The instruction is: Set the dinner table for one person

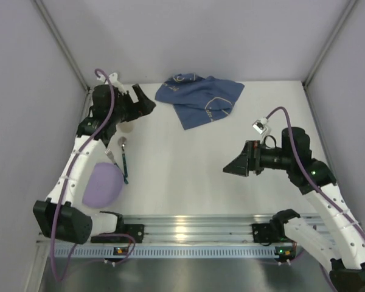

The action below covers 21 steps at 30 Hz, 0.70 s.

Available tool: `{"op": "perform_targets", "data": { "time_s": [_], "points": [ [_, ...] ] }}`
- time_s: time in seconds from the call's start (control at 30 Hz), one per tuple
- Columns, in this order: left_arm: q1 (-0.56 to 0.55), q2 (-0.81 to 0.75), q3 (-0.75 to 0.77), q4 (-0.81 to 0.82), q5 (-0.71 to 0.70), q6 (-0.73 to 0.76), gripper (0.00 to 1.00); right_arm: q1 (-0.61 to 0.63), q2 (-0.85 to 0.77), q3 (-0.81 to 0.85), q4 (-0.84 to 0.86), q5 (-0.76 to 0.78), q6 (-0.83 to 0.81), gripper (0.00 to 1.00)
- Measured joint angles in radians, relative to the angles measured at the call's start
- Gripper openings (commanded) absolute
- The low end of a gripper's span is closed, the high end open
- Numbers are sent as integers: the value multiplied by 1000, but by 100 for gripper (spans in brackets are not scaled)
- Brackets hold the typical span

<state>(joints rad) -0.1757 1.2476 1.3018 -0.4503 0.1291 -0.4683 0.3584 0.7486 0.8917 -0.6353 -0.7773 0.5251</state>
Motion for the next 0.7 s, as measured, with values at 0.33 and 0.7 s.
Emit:
{"op": "perform_targets", "data": {
  "time_s": [0.33, 0.7],
  "points": [
    [-132, 632, 99, 131, 144, -251, 98, 0, 78, 89, -100, 48, -45, 100],
    [-241, 1026, 528, -19, -23, -275, 91, 0, 88, 191, -249, 234, -116, 100]
  ]
}}
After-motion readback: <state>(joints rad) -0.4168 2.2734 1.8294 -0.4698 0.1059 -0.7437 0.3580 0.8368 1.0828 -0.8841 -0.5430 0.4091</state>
